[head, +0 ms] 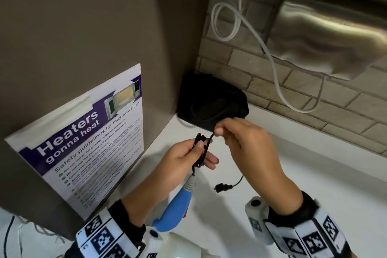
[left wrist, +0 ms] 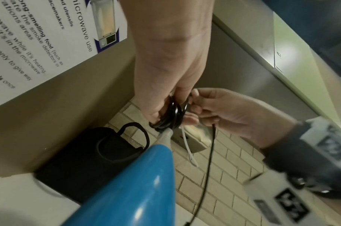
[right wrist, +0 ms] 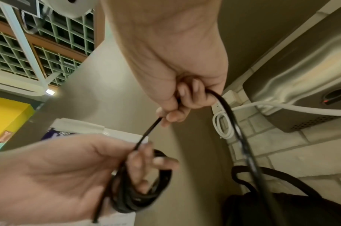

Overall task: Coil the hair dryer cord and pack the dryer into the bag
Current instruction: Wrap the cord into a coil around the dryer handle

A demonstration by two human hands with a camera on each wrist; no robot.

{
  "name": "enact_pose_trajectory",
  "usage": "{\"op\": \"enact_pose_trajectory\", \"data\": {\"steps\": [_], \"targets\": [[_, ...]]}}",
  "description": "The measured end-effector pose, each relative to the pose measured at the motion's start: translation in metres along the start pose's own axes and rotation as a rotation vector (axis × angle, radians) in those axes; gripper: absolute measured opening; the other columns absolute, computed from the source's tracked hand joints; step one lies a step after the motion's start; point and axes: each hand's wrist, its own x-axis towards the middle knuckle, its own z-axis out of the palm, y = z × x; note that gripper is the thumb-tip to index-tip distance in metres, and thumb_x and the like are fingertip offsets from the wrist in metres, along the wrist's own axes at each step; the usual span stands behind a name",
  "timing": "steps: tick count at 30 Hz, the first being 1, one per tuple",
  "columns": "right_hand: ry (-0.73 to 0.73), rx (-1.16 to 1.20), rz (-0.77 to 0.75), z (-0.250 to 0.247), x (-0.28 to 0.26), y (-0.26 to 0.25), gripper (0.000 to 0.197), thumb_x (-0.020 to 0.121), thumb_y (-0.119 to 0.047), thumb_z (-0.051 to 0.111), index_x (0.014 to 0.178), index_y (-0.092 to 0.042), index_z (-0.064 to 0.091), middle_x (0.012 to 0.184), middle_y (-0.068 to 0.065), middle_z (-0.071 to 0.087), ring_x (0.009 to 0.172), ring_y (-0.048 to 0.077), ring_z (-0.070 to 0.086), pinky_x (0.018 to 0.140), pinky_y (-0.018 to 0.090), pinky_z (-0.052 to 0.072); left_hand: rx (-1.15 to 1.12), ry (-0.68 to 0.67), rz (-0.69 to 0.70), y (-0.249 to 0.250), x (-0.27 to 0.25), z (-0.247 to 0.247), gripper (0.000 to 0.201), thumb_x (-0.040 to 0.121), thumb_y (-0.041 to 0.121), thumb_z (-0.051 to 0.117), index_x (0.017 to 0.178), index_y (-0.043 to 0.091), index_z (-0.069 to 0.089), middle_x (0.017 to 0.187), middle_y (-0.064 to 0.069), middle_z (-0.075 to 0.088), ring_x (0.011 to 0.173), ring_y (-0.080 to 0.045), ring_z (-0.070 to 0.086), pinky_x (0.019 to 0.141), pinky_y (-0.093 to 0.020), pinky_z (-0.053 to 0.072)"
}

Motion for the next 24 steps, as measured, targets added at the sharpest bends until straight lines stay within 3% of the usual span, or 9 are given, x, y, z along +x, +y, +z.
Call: {"op": "enact_pose_trajectory", "data": {"steps": [3,5,8,12,14,16,19,21,24], "targets": [[0.008,0.014,0.007,0.006,0.01,0.012,0.019,0.091,-0.035,0.055,0.086,-0.023,0.067,0.071,-0.011,0.059,0.064,0.01,0.056,0.053,0.026,0.044,-0.07,-0.046,-0.014,0.003,-0.004,-0.001,0.038,0.1,0.026,0.033,0.114,0.005,0.062,0.077,-0.001,0.072,0.072,-0.013,0.065,0.078,-0.021,0.051],[0.006,0.022,0.006,0.011,0.014,0.018,0.016,0.09,-0.036,0.059,0.086,-0.023,0.068,0.072,-0.013,0.058,0.065,0.006,0.054,0.054,0.022,0.041,-0.117,-0.079,-0.018,0.003,-0.006,-0.001,0.042,0.096,0.032,0.036,0.116,0.006,0.062,0.071,0.001,0.069,0.069,-0.012,0.062,0.076,-0.021,0.05],[-0.045,0.061,0.042,0.019,0.014,0.022,0.019,0.093,-0.037,0.055,0.083,-0.023,0.065,0.068,-0.014,0.056,0.063,0.005,0.051,0.055,0.024,0.042,-0.211,-0.121,-0.015,0.004,-0.008,-0.001,0.037,0.096,0.032,0.045,0.118,0.006,0.061,0.065,0.006,0.061,0.064,-0.011,0.056,0.078,-0.025,0.047],[-0.278,0.037,0.122,0.033,0.001,0.024,0.017,0.094,-0.027,0.044,0.083,-0.024,0.057,0.063,-0.007,0.054,0.06,0.017,0.051,0.052,0.032,0.038,-0.433,-0.141,-0.051,0.007,-0.008,-0.002,0.028,0.094,0.02,0.05,0.109,0.005,0.069,0.061,0.005,0.048,0.058,-0.01,0.05,0.084,-0.035,0.038],[-0.373,-0.006,0.138,0.039,-0.005,0.022,0.016,0.089,-0.017,0.043,0.088,-0.027,0.055,0.067,-0.004,0.056,0.063,0.023,0.052,0.054,0.033,0.039,-0.461,-0.117,-0.064,0.008,-0.008,-0.002,0.028,0.093,0.012,0.046,0.105,0.005,0.071,0.06,0.004,0.046,0.057,-0.01,0.049,0.083,-0.033,0.039],[-0.468,-0.062,0.178,0.043,-0.011,0.02,0.029,0.089,-0.009,0.042,0.1,-0.031,0.057,0.071,-0.001,0.057,0.065,0.024,0.052,0.055,0.033,0.038,-0.481,-0.083,-0.063,0.008,-0.006,-0.002,0.032,0.097,0.004,0.038,0.105,0.002,0.069,0.059,0.004,0.045,0.056,-0.01,0.047,0.08,-0.028,0.045],[-0.508,-0.074,0.207,0.046,-0.018,0.019,0.022,0.097,-0.015,0.037,0.104,-0.024,0.056,0.068,-0.003,0.05,0.062,0.021,0.046,0.052,0.031,0.033,-0.543,-0.063,-0.06,0.007,-0.002,-0.005,0.028,0.097,0.005,0.037,0.109,-0.003,0.061,0.059,0.004,0.043,0.054,-0.009,0.045,0.075,-0.022,0.05],[-0.495,0.14,0.273,0.043,-0.019,0.022,0.023,0.102,-0.026,0.036,0.095,-0.018,0.057,0.064,-0.006,0.052,0.059,0.01,0.048,0.057,0.028,0.037,-0.557,-0.077,-0.051,0.006,0.0,-0.008,0.028,0.092,0.013,0.045,0.11,-0.001,0.06,0.059,0.006,0.042,0.052,-0.006,0.043,0.072,-0.018,0.051],[-0.525,0.779,0.521,0.031,-0.015,0.022,0.046,0.099,-0.048,0.031,0.098,-0.016,0.063,0.068,-0.003,0.051,0.055,0.003,0.039,0.061,0.019,0.033,-0.522,-0.125,-0.045,0.002,0.002,-0.012,0.026,0.092,0.018,0.049,0.108,0.001,0.061,0.058,0.008,0.041,0.05,-0.004,0.039,0.073,-0.018,0.051]]}}
